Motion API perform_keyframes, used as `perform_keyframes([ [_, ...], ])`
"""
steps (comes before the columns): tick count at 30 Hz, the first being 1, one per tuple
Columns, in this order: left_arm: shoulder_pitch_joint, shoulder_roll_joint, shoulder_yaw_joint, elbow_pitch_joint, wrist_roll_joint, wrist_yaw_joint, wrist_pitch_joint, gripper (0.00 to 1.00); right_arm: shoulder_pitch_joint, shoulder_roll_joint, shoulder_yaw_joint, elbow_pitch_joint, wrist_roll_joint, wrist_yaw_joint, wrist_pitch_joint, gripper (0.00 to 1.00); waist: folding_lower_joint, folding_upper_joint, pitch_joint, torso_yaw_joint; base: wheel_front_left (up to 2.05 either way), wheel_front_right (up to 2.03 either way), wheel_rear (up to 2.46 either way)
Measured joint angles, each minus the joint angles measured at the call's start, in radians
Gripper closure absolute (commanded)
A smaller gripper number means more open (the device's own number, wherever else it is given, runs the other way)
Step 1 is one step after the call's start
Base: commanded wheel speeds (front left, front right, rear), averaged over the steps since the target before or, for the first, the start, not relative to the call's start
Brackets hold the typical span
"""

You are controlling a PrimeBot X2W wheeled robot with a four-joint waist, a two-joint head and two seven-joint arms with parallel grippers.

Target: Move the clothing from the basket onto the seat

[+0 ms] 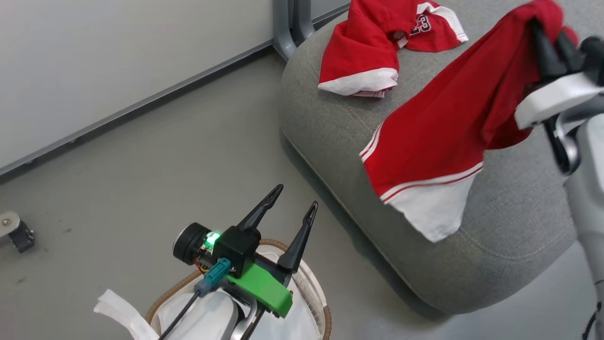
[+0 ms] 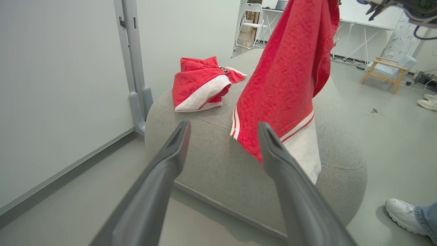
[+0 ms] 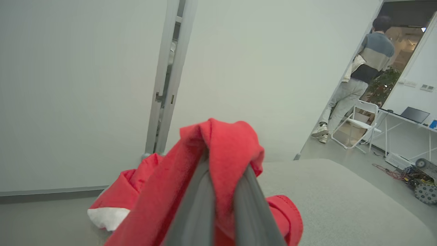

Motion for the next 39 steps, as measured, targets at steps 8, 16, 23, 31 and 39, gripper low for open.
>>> perform_keyframes([
  [8, -0.07, 0.007, -0.009, -0.013, 0.022, 0.0, 0.0, 0.0, -0.294, -0.173, -0.08, 0.054, -0.066, 0.0, 0.04, 1.0, 0.0, 0.0, 0.08, 0.068, 0.0, 0.0, 0.0],
  [16, -0.131, 0.007, -0.004, -0.03, 0.047, 0.0, 0.0, 0.0, -0.476, -0.256, -0.155, 0.144, -0.108, 0.0, 0.051, 1.0, 0.0001, 0.0, 0.178, 0.159, 0.0, 0.0, 0.0],
  [23, -0.184, 0.016, 0.014, -0.036, 0.078, 0.0, 0.0, 0.0, -0.462, -0.205, -0.248, 0.283, -0.153, 0.0, 0.017, 1.0, 0.0002, 0.0, 0.285, 0.22, 0.0, 0.0, 0.0],
  [31, -0.216, 0.012, 0.022, -0.05, 0.104, 0.0, 0.0, 0.0, -0.338, -0.096, -0.38, 0.378, -0.259, 0.0, 0.003, 1.0, 0.0002, 0.0, 0.396, 0.266, 0.0, 0.0, 0.0],
  [39, -0.223, 0.01, 0.004, -0.049, 0.101, 0.0, 0.0, 0.0, -0.245, -0.031, -0.442, 0.351, -0.3, 0.0, 0.001, 0.85, 0.0002, 0.0, 0.426, 0.273, 0.0, 0.0, 0.0],
])
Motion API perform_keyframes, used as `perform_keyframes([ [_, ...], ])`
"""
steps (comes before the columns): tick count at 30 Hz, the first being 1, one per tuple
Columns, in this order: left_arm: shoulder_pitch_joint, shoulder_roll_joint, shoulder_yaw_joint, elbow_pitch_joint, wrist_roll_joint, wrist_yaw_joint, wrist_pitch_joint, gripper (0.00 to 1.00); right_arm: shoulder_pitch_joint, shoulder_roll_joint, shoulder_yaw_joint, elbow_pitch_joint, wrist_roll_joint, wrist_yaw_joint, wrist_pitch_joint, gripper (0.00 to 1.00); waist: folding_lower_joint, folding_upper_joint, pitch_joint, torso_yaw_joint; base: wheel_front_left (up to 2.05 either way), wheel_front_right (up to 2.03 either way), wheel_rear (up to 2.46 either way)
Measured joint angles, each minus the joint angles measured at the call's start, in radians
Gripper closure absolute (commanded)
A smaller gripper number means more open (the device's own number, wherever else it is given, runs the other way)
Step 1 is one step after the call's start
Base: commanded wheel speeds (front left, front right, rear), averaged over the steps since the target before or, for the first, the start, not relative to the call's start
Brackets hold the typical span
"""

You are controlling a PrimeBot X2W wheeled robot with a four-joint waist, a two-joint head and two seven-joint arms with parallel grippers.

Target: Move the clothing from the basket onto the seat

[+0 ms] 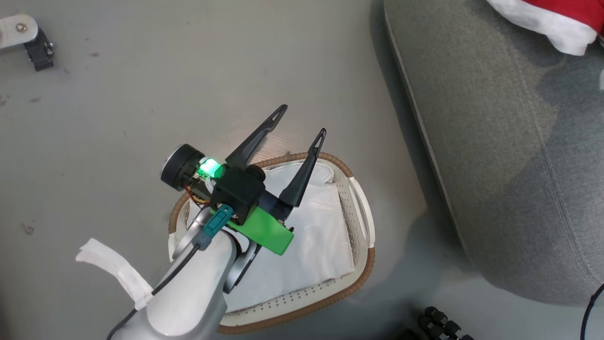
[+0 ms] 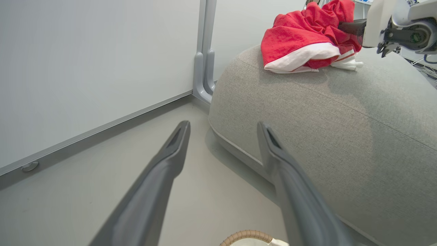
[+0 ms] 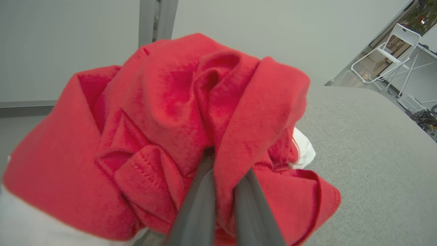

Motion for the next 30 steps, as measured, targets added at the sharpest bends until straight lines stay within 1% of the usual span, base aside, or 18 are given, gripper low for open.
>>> perform_keyframes([
  [1, 0.0, -0.002, -0.001, 0.001, -0.002, 0.0, 0.0, 0.0, 0.011, 0.009, 0.0, -0.001, 0.002, 0.0, 0.0, 0.56, 0.0, 0.0, -0.005, -0.002, 0.0, 0.0, 0.0],
  [2, 0.001, -0.005, -0.002, 0.002, -0.005, 0.0, 0.0, 0.0, 0.024, 0.019, 0.002, -0.007, 0.011, 0.0, 0.0, 0.06, 0.0, 0.0, -0.011, -0.005, 0.0, 0.0, 0.0],
  [3, 0.002, -0.009, -0.001, 0.003, -0.01, 0.0, 0.0, 0.0, 0.035, 0.025, 0.004, -0.015, 0.015, 0.0, 0.0, 0.0, 0.0, 0.0, -0.016, -0.007, 0.0, 0.0, 0.0],
  [12, 0.047, -0.04, 0.033, 0.006, -0.054, 0.0, 0.0, 0.0, 0.167, 0.003, 0.09, -0.098, 0.053, 0.0, 0.0, 0.0, -0.0001, 0.0, -0.11, -0.021, 0.0, 0.0, 0.0],
  [20, 0.112, -0.062, 0.103, 0.02, -0.082, 0.0, 0.0, 0.0, 0.207, 0.001, 0.17, -0.125, 0.081, 0.0, 0.0, 0.0, -0.0002, 0.0, -0.233, -0.011, 0.0, 0.0, 0.0],
  [24, 0.155, -0.07, 0.159, 0.025, -0.095, 0.0, 0.0, 0.0, 0.228, 0.021, 0.208, -0.142, 0.108, 0.0, 0.0, 0.0, -0.0002, 0.0, -0.304, 0.007, 0.0, 0.0, 0.0],
  [27, 0.197, -0.074, 0.216, 0.028, -0.096, 0.003, 0.0, 0.0, 0.258, 0.049, 0.232, -0.169, 0.135, 0.0, 0.0, 0.0, -0.0002, 0.0, -0.355, 0.025, 0.0, 0.0, 0.0],
  [30, 0.241, -0.078, 0.267, 0.031, -0.094, 0.01, 0.0, 0.0, 0.312, 0.07, 0.247, -0.198, 0.168, 0.0, 0.0, 0.0, -0.0002, 0.0, -0.403, 0.047, 0.0, 0.0, 0.0],
])
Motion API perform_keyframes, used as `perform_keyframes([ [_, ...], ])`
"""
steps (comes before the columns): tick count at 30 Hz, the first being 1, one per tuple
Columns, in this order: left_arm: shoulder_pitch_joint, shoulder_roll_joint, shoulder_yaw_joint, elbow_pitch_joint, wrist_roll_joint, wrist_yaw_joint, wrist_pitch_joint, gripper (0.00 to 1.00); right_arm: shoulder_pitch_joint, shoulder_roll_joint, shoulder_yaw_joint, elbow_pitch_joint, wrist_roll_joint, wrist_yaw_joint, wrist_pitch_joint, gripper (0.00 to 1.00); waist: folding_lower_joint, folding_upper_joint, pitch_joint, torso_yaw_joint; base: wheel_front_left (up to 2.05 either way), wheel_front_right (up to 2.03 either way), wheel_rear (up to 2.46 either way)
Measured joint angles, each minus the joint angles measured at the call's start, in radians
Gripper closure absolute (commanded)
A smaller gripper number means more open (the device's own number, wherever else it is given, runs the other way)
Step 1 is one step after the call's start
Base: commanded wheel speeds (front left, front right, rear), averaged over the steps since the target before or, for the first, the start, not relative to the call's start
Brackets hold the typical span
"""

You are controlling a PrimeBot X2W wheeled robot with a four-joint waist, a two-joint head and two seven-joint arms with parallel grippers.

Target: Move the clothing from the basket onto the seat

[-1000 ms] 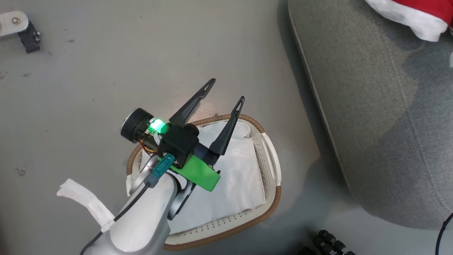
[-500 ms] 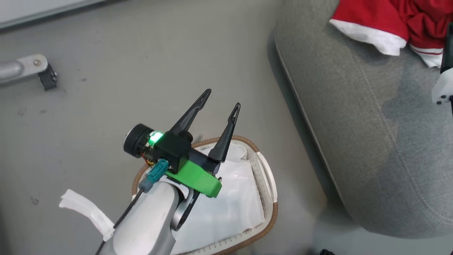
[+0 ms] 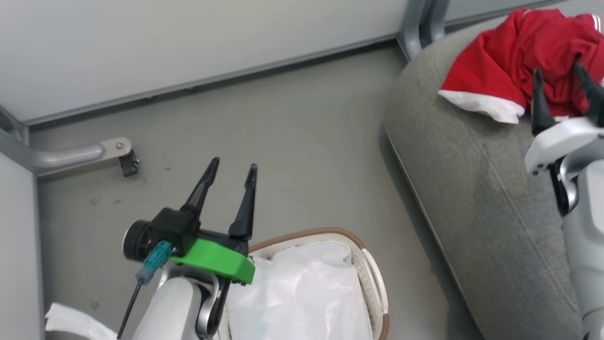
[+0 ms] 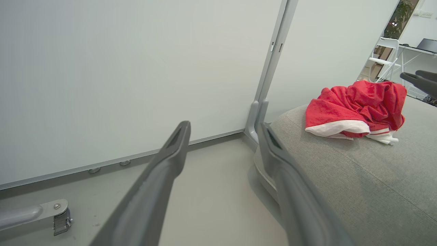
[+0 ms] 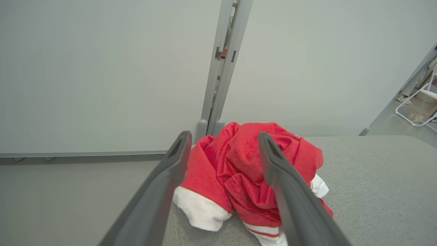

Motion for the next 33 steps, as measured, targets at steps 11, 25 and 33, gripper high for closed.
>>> perform_keyframes([
  [11, 0.156, -0.006, 0.19, 0.0, 0.018, 0.025, 0.0, 0.0, 0.258, 0.13, 0.013, -0.162, 0.023, 0.0, 0.0, 0.0, 0.0, -0.0001, -0.134, 0.114, 0.0, 0.0, 0.0],
  [25, 0.312, -0.009, 0.262, -0.021, 0.028, 0.033, 0.0, 0.0, 0.489, 0.182, 0.12, -0.311, 0.135, 0.0, 0.0, 0.0, 0.0, 0.0, -0.224, 0.202, 0.0, 0.0, 0.0],
  [33, 0.335, -0.01, 0.266, -0.028, 0.005, 0.048, 0.0, 0.0, 0.59, 0.182, 0.15, -0.343, 0.171, 0.0, 0.0, 0.0, 0.0, 0.0, -0.24, 0.204, 0.0, 0.0, 0.0],
])
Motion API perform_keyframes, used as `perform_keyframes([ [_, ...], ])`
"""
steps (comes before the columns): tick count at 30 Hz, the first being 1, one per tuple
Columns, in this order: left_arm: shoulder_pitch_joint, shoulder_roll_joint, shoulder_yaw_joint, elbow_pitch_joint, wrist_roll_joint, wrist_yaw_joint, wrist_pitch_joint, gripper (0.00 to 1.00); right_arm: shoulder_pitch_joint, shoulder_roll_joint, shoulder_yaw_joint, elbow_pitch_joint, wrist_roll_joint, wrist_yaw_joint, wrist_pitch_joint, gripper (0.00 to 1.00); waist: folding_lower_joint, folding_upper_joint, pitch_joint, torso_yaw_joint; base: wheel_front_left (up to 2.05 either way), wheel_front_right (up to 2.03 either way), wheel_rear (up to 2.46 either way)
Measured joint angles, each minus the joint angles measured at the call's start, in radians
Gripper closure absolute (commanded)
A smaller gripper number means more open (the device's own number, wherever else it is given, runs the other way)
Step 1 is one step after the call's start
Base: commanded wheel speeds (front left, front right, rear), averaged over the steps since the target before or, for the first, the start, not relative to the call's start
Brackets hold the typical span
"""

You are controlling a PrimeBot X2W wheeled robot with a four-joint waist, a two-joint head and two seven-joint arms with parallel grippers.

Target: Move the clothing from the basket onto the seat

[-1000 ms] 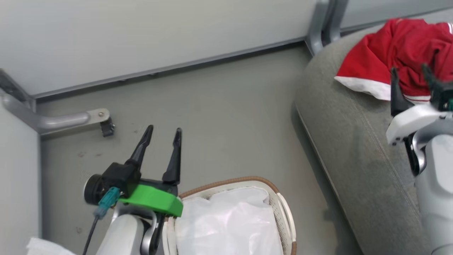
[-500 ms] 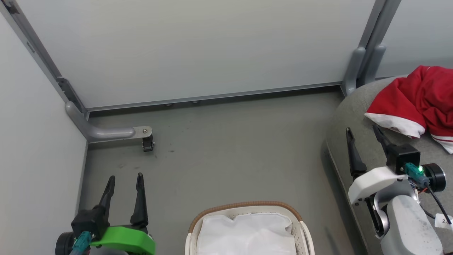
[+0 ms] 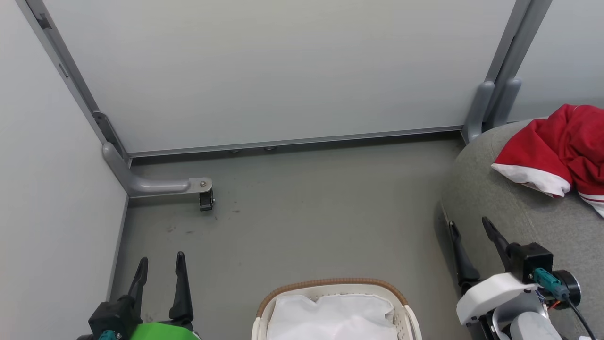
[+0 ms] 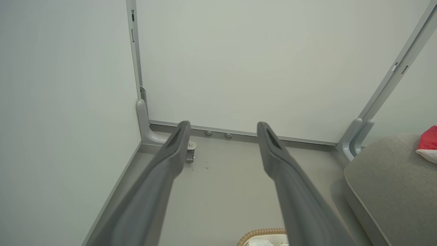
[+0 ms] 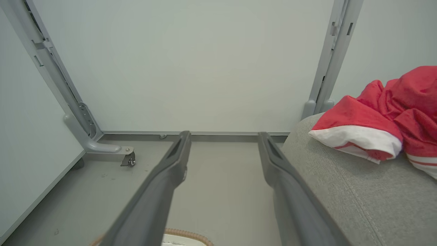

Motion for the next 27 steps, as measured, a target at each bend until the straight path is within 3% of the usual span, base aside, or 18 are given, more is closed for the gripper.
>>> perform_keyframes([
  [22, 0.019, -0.001, -0.008, 0.006, -0.027, 0.006, 0.0, 0.0, 0.036, 0.0, 0.024, -0.001, 0.024, 0.0, 0.0, 0.0, 0.0, 0.0001, -0.006, -0.006, 0.0, 0.0, 0.0],
  [23, 0.019, -0.001, -0.008, 0.005, -0.038, 0.002, 0.0, 1.0, 0.036, 0.0, 0.025, -0.002, 0.024, 0.0, 0.0, 1.0, 0.0, 0.0, -0.005, -0.007, 0.0, 0.0, 0.0],
  [27, 0.022, -0.002, -0.009, 0.04, -0.038, 0.001, 0.0, 1.0, 0.054, 0.008, 0.025, 0.031, 0.024, 0.0, 0.001, 1.0, 0.0, 0.0, -0.005, -0.007, 0.0, 0.0, 0.0],
])
